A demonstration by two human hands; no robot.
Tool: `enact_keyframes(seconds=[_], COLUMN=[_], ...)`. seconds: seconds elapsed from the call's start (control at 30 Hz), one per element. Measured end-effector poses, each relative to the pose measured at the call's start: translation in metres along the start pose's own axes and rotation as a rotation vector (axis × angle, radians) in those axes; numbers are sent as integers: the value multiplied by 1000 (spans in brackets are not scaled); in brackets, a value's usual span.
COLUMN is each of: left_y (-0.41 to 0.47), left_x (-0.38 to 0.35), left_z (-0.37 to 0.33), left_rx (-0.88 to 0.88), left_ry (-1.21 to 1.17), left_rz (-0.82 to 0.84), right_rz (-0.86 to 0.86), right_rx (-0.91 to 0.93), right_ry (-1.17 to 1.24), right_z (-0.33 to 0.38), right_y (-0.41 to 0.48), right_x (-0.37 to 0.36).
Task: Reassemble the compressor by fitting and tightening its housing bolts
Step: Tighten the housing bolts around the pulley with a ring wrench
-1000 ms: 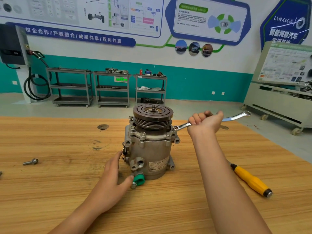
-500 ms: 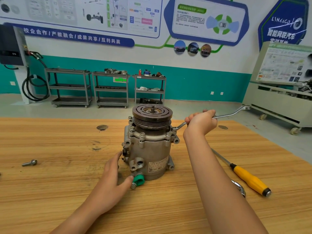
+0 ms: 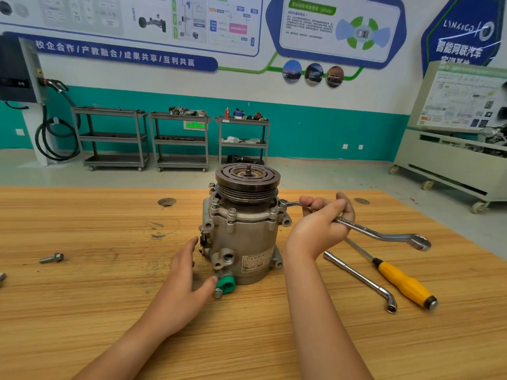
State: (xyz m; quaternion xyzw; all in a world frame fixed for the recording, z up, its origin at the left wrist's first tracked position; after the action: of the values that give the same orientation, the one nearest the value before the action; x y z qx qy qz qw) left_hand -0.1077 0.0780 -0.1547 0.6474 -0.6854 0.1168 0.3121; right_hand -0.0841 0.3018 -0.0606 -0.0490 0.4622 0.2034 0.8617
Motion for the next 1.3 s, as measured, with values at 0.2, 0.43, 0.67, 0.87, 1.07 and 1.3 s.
enact_keyframes(seconds=[0.2, 0.43, 0.67, 0.87, 1.07, 1.3], left_y=[0, -1, -1, -2, -1, -2], left_x=[0, 1, 1, 0, -2, -2], left_z=[0, 0, 0, 0, 0, -3], left_rx=[-5, -10, -14, -9, 0, 0], left_ry=[1, -7, -10, 5, 24, 19], left_rz=[3, 4, 3, 22, 38, 37], right_rz=[75, 59, 8, 123, 254, 203], right_rx=[89, -108, -343, -363, -430, -194], right_ry=[-110, -2, 50, 53, 125, 126], right_z=[1, 12, -17, -28, -32, -15], right_y=[-21, 15, 45, 53, 49, 28], right_x=[1, -13, -33, -43, -29, -11])
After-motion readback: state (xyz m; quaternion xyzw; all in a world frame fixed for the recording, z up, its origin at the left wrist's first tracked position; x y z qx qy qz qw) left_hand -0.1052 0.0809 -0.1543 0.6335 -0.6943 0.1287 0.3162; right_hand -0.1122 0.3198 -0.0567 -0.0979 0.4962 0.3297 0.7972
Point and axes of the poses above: each hand's wrist, its own y-axis towards the middle knuckle, its own x-axis out of the back of the hand, z = x × y, the point moved 7 cm from there along y, towards the middle knuckle, and after that the axes turned 2 degrees about -z, right-handed, at the moved point
